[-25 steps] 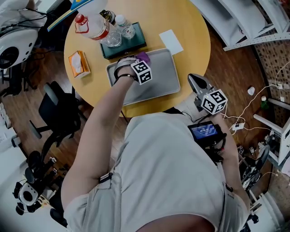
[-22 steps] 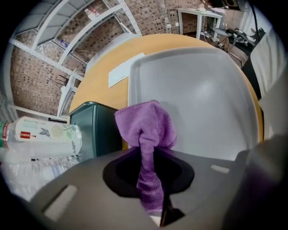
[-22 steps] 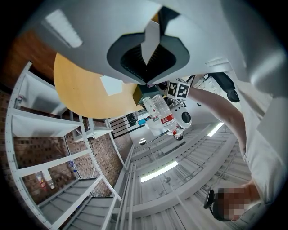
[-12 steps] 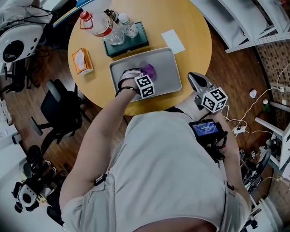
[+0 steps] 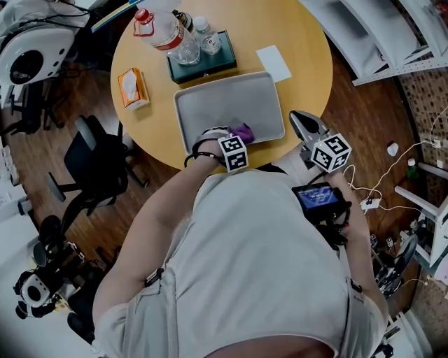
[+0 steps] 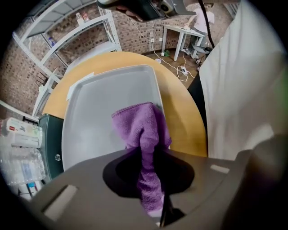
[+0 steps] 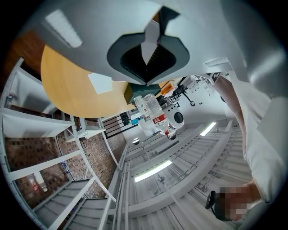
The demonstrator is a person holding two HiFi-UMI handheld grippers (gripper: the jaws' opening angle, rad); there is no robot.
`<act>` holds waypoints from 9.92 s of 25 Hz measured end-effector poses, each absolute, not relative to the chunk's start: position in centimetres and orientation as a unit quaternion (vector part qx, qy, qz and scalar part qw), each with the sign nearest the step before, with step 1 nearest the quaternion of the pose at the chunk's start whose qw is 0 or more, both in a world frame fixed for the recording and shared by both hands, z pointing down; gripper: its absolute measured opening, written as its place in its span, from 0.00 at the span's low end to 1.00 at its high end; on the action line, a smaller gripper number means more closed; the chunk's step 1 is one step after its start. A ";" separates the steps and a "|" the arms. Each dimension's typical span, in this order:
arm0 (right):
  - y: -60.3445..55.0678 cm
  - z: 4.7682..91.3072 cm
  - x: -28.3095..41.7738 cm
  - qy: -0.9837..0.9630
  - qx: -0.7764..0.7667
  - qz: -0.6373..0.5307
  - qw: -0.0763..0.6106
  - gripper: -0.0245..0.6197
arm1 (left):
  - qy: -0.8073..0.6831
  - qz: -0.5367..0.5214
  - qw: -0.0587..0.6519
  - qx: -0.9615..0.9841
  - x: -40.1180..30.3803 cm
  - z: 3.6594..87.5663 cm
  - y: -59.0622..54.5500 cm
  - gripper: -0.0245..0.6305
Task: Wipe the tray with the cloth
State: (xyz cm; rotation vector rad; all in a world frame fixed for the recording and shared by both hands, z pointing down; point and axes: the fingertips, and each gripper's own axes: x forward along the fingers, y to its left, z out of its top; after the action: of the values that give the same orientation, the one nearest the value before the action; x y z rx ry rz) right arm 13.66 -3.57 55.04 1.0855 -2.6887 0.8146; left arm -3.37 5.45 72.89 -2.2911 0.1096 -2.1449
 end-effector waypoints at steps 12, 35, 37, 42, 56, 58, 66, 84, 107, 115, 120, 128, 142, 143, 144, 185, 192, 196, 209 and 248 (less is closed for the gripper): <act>-3.4 55.6 15.5 -0.881 0.377 0.279 0.068 0.04 | 0.001 -0.676 0.030 -0.736 2.2 73.1 4.7 0.14; -3.7 57.0 17.5 -0.869 0.386 0.300 0.071 0.04 | 0.084 -0.680 0.013 -0.728 -0.1 73.0 -11.9 0.14; -3.8 57.1 17.8 -0.868 0.387 0.302 0.073 0.04 | 0.103 -0.688 0.037 -0.718 -0.6 73.2 -13.7 0.14; -3.9 57.4 19.2 -0.862 0.395 0.307 0.077 0.04 | 0.120 -0.713 0.060 -0.688 -0.7 73.3 -14.9 0.14; -4.4 58.1 21.8 -0.856 0.401 0.318 0.074 0.04 | 0.112 -0.728 0.122 -0.665 6.0 73.1 -16.7 0.14; -4.3 58.3 22.1 -0.855 0.402 0.318 0.074 0.04 | 0.112 -0.723 0.137 -0.668 6.3 73.1 -16.1 0.13; -5.1 56.8 20.2 -0.869 0.386 0.304 0.061 0.04 | 0.062 -0.705 0.120 -0.696 8.8 72.8 -6.8 0.13; -1.9 56.3 19.6 -0.866 0.394 0.302 0.055 0.04 | 0.016 -0.666 0.045 -0.745 10.0 72.9 2.8 0.13; -3.5 54.5 7.7 -0.913 0.294 0.272 0.070 0.04 | 0.094 -0.673 0.017 -0.734 -14.3 73.3 7.4 0.13; -3.8 53.9 6.2 -0.916 0.287 0.269 0.076 0.04 | 0.095 -0.678 0.033 -0.728 -16.1 72.9 7.4 0.14; -3.7 54.2 6.3 -0.914 0.293 0.272 0.077 0.04 | 0.131 -0.678 0.018 -0.723 -17.2 73.2 4.9 0.14; -3.2 54.8 7.5 -0.908 0.303 0.280 0.074 0.04 | 0.125 -0.680 0.019 -0.722 -16.7 73.3 4.1 0.14; -1.2 55.6 14.6 -0.880 0.365 0.297 0.064 0.04 | 0.076 -0.663 0.037 -0.743 -2.0 73.0 1.8 0.14; -1.2 55.7 15.2 -0.878 0.370 0.298 0.063 0.04 | 0.073 -0.661 0.036 -0.746 -0.8 72.9 1.5 0.14; -1.1 55.8 15.7 -0.875 0.374 0.300 0.061 0.04 | 0.070 -0.659 0.034 -0.748 0.4 72.9 1.3 0.14; -3.1 56.6 14.3 -0.889 0.328 0.312 0.065 0.04 | 0.053 -0.666 0.078 -0.740 -2.6 72.7 -3.4 0.13; -2.9 56.4 10.3 -0.897 0.310 0.306 0.068 0.04 | 0.080 -0.671 0.065 -0.734 -12.8 73.0 -1.6 0.13; -2.8 56.3 8.8 -0.900 0.306 0.303 0.070 0.04 | 0.094 -0.671 0.061 -0.733 -16.7 73.0 -0.6 0.13; -2.2 56.5 8.2 -0.892 0.323 0.305 0.086 0.04 | 0.085 -0.654 0.044 -0.751 -18.8 73.2 -1.9 0.14; -1.5 59.9 19.5 -0.850 0.382 0.355 0.071 0.04 | 0.063 -0.673 0.072 -0.734 7.1 73.1 -10.0 0.14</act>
State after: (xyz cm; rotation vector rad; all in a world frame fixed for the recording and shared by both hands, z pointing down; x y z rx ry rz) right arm 19.50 -1.47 59.93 1.1471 -2.5569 1.0687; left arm 7.13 -9.97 73.12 -2.2057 0.1881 -2.0217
